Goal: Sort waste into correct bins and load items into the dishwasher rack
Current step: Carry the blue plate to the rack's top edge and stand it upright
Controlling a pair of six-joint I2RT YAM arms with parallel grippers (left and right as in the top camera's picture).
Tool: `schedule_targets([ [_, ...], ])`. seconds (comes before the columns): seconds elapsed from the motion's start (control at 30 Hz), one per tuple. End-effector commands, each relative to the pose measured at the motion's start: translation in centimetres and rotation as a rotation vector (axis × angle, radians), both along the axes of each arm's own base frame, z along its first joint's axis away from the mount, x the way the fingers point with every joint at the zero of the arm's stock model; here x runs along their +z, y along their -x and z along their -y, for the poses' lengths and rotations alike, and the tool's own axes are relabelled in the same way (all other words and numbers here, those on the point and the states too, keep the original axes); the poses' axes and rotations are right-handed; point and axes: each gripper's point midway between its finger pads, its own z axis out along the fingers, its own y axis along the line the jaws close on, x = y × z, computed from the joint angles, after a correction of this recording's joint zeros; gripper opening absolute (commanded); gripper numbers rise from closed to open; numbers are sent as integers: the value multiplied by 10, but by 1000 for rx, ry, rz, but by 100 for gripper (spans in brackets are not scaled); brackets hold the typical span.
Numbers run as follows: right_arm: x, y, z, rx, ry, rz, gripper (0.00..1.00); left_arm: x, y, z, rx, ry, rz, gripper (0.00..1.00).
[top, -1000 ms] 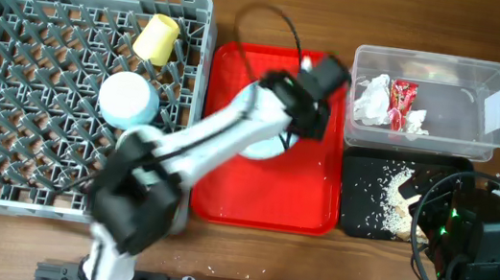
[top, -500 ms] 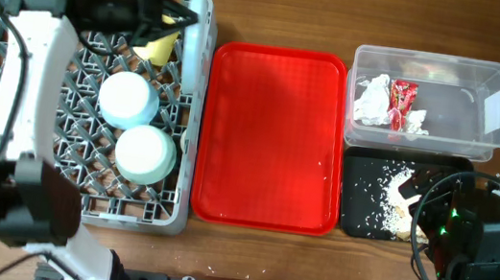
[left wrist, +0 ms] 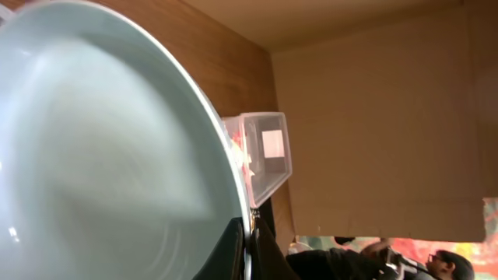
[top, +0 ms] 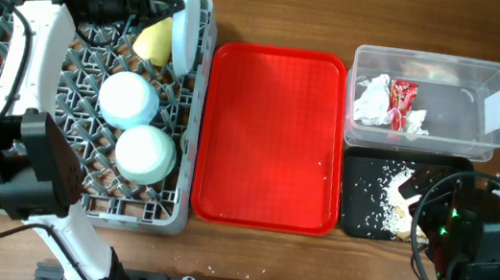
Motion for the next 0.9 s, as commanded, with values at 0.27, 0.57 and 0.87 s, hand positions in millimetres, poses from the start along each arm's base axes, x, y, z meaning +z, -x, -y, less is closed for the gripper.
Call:
schedule_targets([
  [0.27, 5, -1, 0, -5, -14, 13, 100, -34, -15, 21, -59, -26, 34, 4],
  [0.57, 5, -1, 0, -4, -14, 12, 100, -66, -37, 14, -31, -72, 57, 4],
  [0.87, 5, -1, 0, -4, -14, 12, 100, -61, -48, 6, 8, -70, 71, 20],
])
